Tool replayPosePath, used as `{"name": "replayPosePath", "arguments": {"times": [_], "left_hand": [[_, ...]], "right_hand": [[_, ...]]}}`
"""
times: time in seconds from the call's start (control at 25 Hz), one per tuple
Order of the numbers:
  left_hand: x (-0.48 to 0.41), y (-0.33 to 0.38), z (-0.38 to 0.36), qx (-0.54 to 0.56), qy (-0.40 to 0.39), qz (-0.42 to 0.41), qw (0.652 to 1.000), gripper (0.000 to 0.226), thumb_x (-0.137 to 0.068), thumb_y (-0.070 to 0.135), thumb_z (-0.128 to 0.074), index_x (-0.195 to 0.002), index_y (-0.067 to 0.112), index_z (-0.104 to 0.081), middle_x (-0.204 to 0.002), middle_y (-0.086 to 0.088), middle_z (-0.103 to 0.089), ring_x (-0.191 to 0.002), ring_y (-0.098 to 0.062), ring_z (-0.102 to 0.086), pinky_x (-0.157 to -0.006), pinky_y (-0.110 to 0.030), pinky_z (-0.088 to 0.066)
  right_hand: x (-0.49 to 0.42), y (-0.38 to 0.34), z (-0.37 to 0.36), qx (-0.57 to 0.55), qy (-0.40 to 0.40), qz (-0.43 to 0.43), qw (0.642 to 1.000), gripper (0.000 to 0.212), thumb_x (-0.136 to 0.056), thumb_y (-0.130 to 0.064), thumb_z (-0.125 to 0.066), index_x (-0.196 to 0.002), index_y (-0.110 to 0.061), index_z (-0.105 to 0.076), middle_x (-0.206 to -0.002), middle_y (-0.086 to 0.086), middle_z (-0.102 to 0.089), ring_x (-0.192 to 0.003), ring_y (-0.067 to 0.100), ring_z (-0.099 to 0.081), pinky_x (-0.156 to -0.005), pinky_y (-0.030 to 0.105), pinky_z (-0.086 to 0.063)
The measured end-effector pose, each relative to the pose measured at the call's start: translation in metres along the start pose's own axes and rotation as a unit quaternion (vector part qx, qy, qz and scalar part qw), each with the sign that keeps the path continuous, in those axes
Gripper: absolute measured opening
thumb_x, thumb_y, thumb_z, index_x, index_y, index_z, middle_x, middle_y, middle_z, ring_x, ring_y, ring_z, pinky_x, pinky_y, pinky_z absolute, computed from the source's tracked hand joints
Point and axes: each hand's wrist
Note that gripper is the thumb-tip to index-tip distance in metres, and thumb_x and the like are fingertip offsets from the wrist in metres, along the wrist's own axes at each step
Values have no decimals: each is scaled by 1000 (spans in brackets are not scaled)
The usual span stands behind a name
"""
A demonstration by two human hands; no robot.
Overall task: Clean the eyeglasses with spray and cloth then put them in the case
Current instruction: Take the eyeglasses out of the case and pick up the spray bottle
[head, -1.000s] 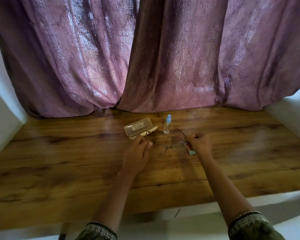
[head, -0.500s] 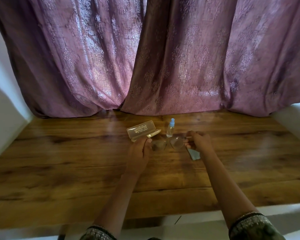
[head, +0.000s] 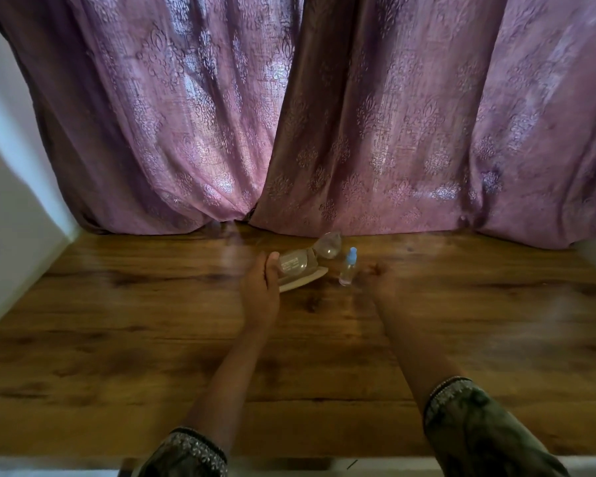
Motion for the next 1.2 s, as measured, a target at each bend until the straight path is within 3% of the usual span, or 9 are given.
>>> {"name": "replayPosePath", "arguments": {"times": [0.16, 0.4, 0.52, 0.64, 0.72, 0.8, 0.92, 1.04, 1.2], "left_hand": [[-9, -4, -4, -17, 16, -7, 1000, 36, -92, 39, -31, -70, 18, -48, -59, 13, -48, -60, 3, -52, -54, -7, -33], [-11, -9, -7, -35, 32, -18, 999, 29, -92, 32, -33, -68, 21, -43, -55, 18, -43, -59, 10, -50, -53, -3, -30], [-11, -11, -7, -41, 36, -15, 998, 28, -92, 33, -32, -68, 22, -41, -54, 17, -41, -58, 8, -50, -52, -4, -30], [-11, -13, -8, -45, 42, -13, 998, 30, -92, 35, -31, -68, 22, -43, -55, 18, -43, -59, 9, -51, -53, -3, -32], [-10, -14, -10, -47, 43, -10, 998, 32, -92, 36, -31, -68, 20, -45, -56, 17, -45, -59, 8, -52, -53, -4, -33], [-8, -16, -12, -46, 45, -1, 998, 37, -92, 37, -30, -69, 17, -49, -57, 16, -47, -59, 7, -53, -53, -4, -33], [-5, -17, -18, -41, 36, 3, 998, 44, -92, 39, -28, -70, 10, -53, -59, 11, -50, -61, 8, -52, -55, -3, -33], [-1, -12, -24, -32, 17, -8, 999, 41, -92, 40, -27, -70, 14, -49, -60, 8, -49, -59, 4, -50, -55, -6, -33], [5, -7, -32, -17, 13, 3, 1000, 47, -92, 43, -26, -74, 9, -52, -62, 9, -48, -58, -1, -47, -54, -10, -34]], "right_hand": [[-27, 7, -15, 81, -62, -1, 995, 29, -60, -23, -68, -86, -15, -58, -87, 4, -64, -89, 28, -63, -74, 40, -54], [-53, 24, -30, 132, -52, -22, 990, 46, -72, -16, -69, -116, -10, -53, -107, 10, -65, -96, 30, -62, -76, 37, -51], [-61, 25, -37, 118, -56, -20, 991, 40, -76, -17, -67, -113, -7, -53, -106, 13, -63, -96, 31, -61, -82, 43, -52], [-65, 29, -40, 88, -49, 7, 995, 8, -85, -21, -56, -80, -16, -55, -81, 8, -62, -84, 33, -62, -77, 44, -52], [-64, 36, -40, 76, -43, 10, 996, 22, -88, -30, -49, -67, -23, -47, -70, 4, -58, -77, 32, -61, -72, 42, -49], [-50, 33, -35, 68, -29, 22, 997, 20, -84, -39, -49, -76, -21, -50, -75, 3, -57, -79, 29, -59, -71, 41, -46], [-22, 25, -22, 90, 35, 47, 994, 20, -93, -17, -48, -107, -2, -51, -88, 7, -53, -83, 21, -51, -70, 23, -35], [-3, 34, -11, 3, 98, 106, 989, 19, -96, -11, -41, -104, 5, -47, -83, 6, -50, -73, 15, -48, -54, 13, -34], [30, 46, -3, -43, 136, 189, 972, 18, -96, -24, -37, -87, -9, -41, -69, -2, -46, -61, 10, -45, -58, 24, -39]]}}
Point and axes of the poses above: each hand's wrist, its own x-axis away from the middle knuckle, its own z-axis out of the back of the hand, y = z × x
